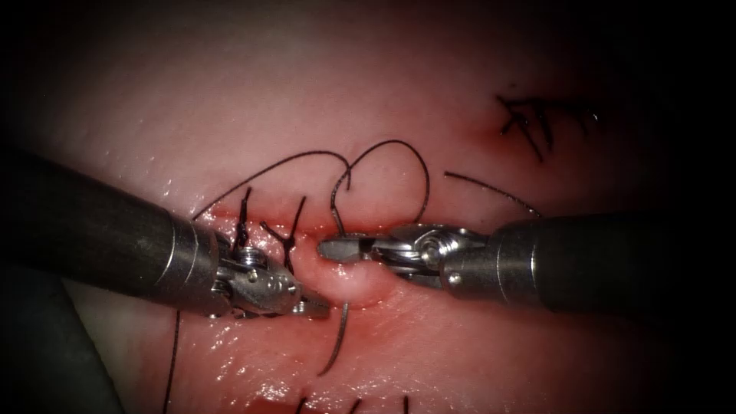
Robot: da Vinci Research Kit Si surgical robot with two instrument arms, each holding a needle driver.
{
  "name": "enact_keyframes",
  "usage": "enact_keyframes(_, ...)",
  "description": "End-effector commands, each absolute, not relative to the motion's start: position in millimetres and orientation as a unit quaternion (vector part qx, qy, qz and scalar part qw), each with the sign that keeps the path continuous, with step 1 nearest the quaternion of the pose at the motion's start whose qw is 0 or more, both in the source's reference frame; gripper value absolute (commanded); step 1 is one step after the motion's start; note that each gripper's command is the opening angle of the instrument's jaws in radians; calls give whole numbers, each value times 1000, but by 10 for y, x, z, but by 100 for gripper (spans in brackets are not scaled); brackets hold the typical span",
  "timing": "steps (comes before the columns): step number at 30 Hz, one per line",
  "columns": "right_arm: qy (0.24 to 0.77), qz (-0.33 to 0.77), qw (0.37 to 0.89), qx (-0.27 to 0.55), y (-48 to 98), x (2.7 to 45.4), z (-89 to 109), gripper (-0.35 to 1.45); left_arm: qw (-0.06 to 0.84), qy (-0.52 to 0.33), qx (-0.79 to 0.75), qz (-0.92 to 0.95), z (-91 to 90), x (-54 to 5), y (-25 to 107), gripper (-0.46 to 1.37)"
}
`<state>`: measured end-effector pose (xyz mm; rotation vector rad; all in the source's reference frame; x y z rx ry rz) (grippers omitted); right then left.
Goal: Wound Closure
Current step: Use the right gripper to throw the needle through the bottom of the wound
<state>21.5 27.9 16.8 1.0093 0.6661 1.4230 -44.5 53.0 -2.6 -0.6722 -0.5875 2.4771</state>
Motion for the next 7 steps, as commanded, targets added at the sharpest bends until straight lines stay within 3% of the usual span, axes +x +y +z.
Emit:
enact_keyframes(1,285,614,594,434,279,215,169,-35,249,-220,-248,910,-25,-446,530,-35)
enact_keyframes(7,287,615,593,434,280,216,170,-35,247,-219,-249,911,-26,-446,530,-35)
